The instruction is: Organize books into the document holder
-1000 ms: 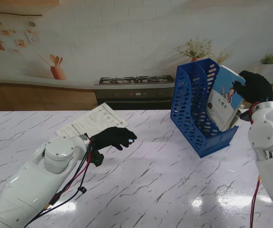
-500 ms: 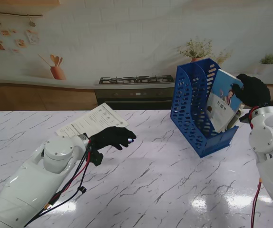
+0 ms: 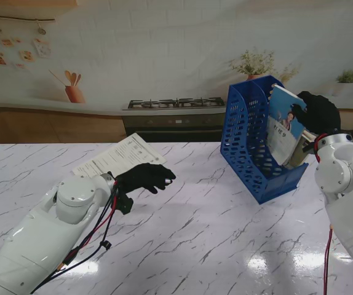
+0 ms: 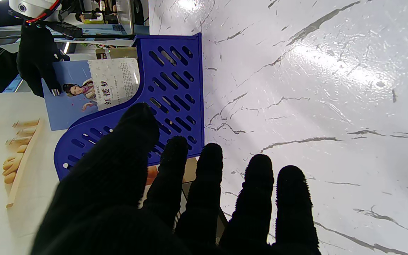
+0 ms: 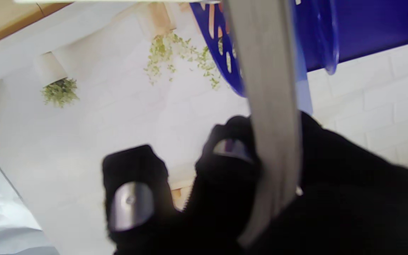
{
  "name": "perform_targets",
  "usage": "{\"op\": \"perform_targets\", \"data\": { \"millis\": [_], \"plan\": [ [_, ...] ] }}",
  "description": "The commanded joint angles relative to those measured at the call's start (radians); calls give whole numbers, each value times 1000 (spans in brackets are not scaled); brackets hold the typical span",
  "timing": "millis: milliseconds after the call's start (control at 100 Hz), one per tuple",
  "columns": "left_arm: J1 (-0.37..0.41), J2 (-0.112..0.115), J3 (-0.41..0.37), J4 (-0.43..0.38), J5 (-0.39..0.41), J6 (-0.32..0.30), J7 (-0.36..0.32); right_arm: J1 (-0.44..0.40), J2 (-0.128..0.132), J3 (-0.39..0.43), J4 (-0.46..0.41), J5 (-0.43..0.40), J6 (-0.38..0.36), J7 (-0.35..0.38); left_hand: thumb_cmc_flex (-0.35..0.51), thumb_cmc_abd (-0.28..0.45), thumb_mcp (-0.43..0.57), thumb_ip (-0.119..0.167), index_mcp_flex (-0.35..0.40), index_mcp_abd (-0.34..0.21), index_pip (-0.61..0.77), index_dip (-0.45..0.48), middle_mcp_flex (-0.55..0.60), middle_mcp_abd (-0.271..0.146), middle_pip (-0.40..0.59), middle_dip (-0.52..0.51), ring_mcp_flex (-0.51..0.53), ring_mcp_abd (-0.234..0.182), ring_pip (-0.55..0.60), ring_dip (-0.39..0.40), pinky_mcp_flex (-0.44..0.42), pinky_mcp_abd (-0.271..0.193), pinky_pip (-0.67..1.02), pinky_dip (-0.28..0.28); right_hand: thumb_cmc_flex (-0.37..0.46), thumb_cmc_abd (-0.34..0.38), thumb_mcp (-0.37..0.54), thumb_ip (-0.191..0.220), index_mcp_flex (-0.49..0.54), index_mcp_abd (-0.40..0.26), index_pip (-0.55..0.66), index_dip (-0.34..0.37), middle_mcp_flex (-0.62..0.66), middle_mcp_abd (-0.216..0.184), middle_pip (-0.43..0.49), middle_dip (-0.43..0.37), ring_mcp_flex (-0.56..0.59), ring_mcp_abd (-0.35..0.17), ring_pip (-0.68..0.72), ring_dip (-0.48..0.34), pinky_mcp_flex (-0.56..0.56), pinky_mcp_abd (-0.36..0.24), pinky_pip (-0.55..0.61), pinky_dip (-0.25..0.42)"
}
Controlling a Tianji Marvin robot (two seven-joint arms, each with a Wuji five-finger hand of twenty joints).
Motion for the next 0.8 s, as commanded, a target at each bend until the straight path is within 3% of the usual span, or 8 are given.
{"op": "perform_targets", "data": {
  "millis": [0, 270, 790],
  "plan": [
    [1, -4, 1, 7, -6, -20, -11, 7, -1, -12, 27, -23, -32, -20, -1, -2, 15, 29, 8, -30, 14, 17, 17, -25, 19, 11, 20, -17, 19, 14, -7, -12, -16, -6, 242, 172, 138, 41, 67, -494, 577, 78, -35, -149, 24, 18, 9, -107, -5, 14, 24, -346, 41, 18],
    [-4, -4, 6, 10, -4, -18, -14, 38, 5, -25, 81, -80, -86, -93, -1, -2, 15, 29, 10, -31, 16, 17, 19, -26, 20, 12, 21, -17, 20, 14, -8, -12, -17, -6, 249, 179, 126, 35, 61, -508, 594, 80, -46, -164, 23, 28, -5, -116, -14, 15, 19, -343, 10, 20],
    [-16, -6, 17, 26, -8, -18, -17, 50, 14, -6, 77, -111, -78, -86, 1, 3, 11, 29, 10, -30, 16, 16, 17, -26, 18, 11, 21, -16, 20, 14, -9, -16, -18, -7, 247, 179, 129, 36, 65, -514, 592, 71, -40, -168, 12, 24, -7, -105, -27, 12, 15, -335, -17, 34]
  ]
}}
